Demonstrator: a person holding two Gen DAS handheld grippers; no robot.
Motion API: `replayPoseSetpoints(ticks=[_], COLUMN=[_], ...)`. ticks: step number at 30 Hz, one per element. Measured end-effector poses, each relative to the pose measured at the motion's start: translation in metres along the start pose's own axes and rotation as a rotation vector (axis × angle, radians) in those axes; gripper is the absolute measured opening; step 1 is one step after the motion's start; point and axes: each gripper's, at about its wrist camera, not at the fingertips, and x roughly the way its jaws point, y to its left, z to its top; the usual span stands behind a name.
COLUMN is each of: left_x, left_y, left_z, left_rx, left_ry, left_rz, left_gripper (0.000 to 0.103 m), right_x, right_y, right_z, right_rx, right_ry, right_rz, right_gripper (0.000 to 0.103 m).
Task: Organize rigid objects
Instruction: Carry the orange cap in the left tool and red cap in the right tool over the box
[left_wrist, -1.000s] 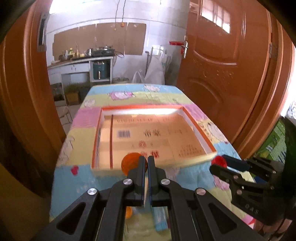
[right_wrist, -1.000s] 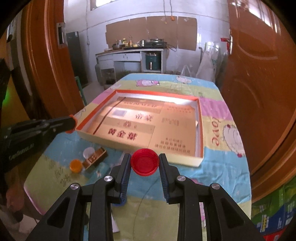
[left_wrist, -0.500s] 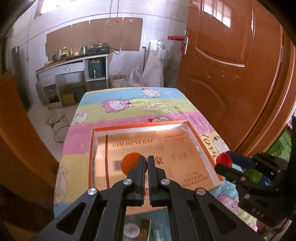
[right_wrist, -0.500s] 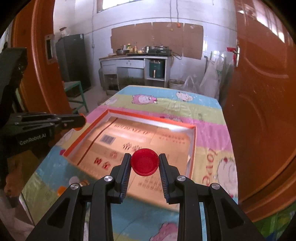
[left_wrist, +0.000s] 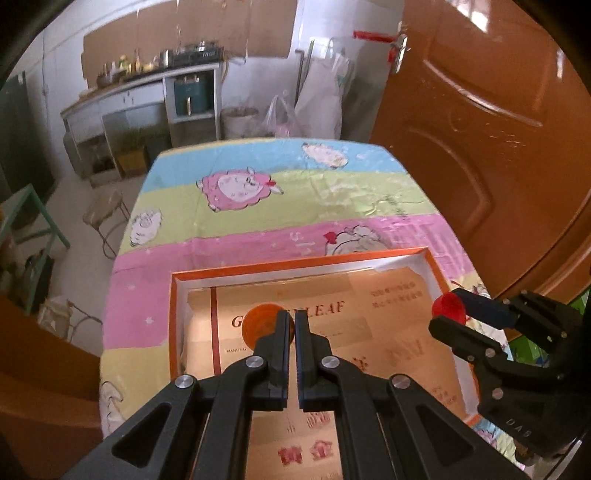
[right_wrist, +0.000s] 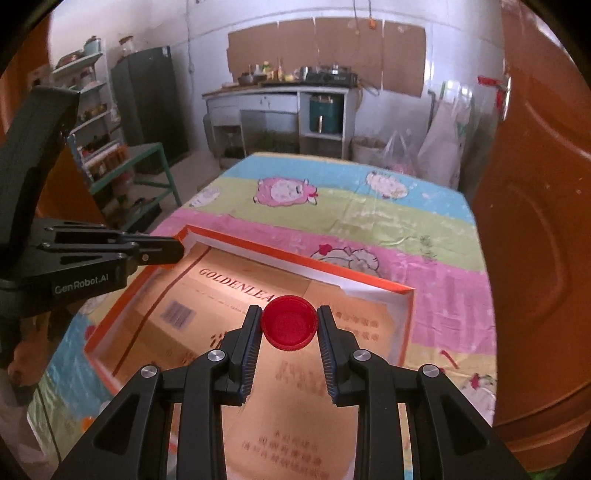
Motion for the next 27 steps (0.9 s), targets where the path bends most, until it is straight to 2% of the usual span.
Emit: replayPoseSetpoints(ticks=[6,12,22,27], left_x=[0.035,0.062,0.08,0.087], left_y=[0.016,0.031,0.029,0.033], left_z=[0.012,0.015,0.012,0.009], left_rx=[-0.035,-0.086,-0.08,-0.108], left_ry=[0.066,0.116,0.144,0.146], left_rz=[0.004,-0.007,-0.006,-0.032], left_gripper=[0.003,0.003,0.003,0.003], right_x=[0.042,0.066,0.086,0.092], right_y=[-0.009,-0.019,-0.021,-0.02], right_z=[0.012,0.015,0.011,0.008], right_rx=[0.042,0.097,0.101,0.095], right_ry=[0.068,0.111,0.151,0.165], right_rz=[0.017,0.02,0.003,-0.012], right_gripper=[0.031,0.031,0.031,0.031])
